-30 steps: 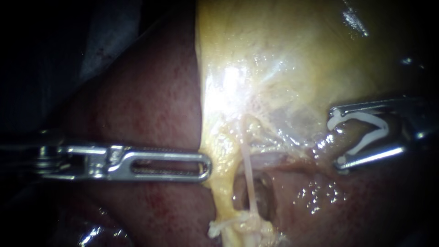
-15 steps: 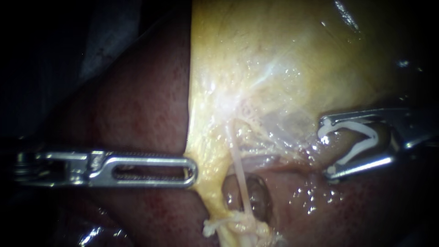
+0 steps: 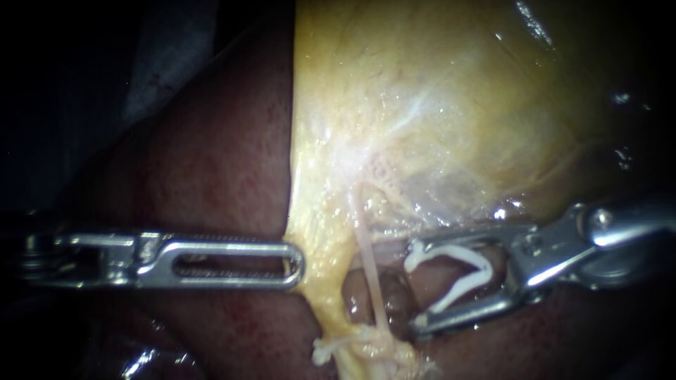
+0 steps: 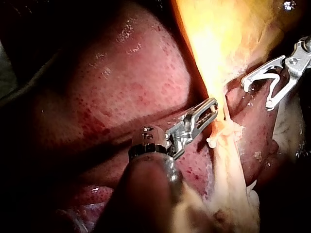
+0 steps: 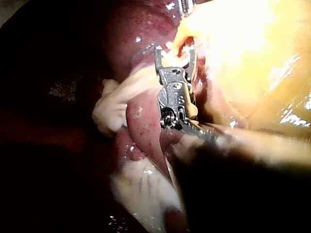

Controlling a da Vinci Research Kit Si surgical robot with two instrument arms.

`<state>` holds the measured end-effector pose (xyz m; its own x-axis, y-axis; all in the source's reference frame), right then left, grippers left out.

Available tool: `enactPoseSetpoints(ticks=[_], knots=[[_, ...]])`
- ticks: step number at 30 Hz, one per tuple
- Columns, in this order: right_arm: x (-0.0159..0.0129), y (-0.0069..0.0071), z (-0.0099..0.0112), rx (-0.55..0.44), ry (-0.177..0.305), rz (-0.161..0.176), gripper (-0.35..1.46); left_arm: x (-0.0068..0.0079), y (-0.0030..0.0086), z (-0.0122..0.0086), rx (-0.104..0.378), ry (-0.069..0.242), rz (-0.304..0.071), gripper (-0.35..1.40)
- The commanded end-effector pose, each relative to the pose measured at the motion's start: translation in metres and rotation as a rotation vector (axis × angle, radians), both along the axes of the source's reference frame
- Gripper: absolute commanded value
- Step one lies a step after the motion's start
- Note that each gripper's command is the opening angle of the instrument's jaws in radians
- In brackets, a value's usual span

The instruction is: Clipping second clip left tube

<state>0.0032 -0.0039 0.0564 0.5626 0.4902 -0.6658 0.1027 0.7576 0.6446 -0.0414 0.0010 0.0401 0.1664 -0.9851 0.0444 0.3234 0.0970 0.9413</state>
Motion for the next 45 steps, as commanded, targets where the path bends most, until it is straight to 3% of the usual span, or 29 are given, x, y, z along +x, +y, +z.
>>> enactPoseSetpoints(ticks=[1, 8, 17, 33, 45], knots=[[0.0005, -0.0005, 0.0004, 0.004, 0.001, -0.005, 0.56, 0.0000, 0.0000, 0.0000, 0.000, 0.000, 0.000, -0.10], [0.0024, -0.0027, 0.0031, 0.027, 0.003, -0.026, 0.56, 0.0000, 0.0000, 0.0000, 0.001, 0.000, 0.000, -0.10], [0.0035, -0.0035, 0.0059, 0.028, 0.002, -0.031, 0.56, -0.0001, 0.0000, -0.0001, 0.001, 0.000, 0.000, -0.10], [0.0071, -0.0062, 0.0085, 0.069, 0.011, -0.089, 0.52, -0.0002, -0.0001, -0.0003, 0.001, 0.000, -0.001, -0.10], [0.0090, -0.0067, 0.0096, 0.072, 0.021, -0.118, 0.49, -0.0003, -0.0002, -0.0004, 0.000, 0.000, -0.001, -0.10]])
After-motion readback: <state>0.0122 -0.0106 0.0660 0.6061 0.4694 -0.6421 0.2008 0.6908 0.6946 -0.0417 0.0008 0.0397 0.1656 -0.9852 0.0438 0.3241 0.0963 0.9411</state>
